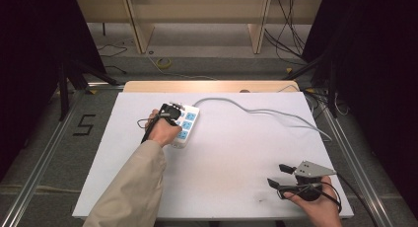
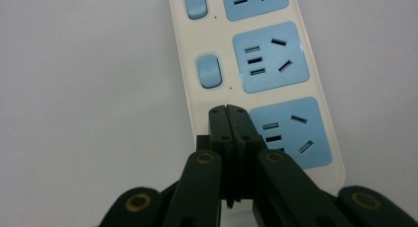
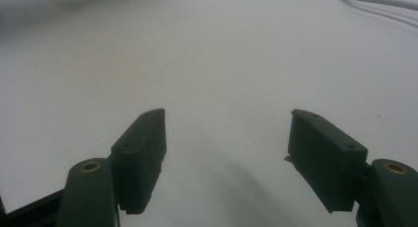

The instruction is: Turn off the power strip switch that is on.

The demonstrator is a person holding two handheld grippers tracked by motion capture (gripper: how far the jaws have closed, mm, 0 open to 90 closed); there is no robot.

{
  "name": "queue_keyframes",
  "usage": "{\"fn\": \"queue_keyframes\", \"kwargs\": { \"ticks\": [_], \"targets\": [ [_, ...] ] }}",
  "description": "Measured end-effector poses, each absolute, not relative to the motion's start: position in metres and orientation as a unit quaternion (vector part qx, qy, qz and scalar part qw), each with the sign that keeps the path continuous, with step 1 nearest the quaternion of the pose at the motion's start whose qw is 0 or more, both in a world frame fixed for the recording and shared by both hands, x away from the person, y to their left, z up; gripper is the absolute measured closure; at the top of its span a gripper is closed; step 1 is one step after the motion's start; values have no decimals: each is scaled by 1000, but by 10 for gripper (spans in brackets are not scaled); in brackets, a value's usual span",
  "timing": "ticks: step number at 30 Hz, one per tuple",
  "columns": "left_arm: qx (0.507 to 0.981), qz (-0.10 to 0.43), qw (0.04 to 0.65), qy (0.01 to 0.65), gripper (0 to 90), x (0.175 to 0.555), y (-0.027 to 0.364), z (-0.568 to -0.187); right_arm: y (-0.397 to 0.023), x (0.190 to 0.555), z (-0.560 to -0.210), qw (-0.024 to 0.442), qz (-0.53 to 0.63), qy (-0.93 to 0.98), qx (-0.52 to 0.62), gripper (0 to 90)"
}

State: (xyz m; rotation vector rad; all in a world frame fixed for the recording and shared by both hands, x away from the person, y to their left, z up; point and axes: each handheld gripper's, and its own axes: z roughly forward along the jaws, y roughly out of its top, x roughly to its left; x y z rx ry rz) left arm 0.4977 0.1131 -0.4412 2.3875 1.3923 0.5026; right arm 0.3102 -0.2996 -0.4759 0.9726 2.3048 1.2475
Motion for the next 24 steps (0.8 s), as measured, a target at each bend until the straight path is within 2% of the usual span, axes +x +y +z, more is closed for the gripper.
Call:
{"fn": "queue_keyframes", "kwargs": {
  "ticks": [24],
  "targets": [
    [830,180,176,497,898,496,114,-443,-299,310,-476,170,439,813,342,316]
  ]
}}
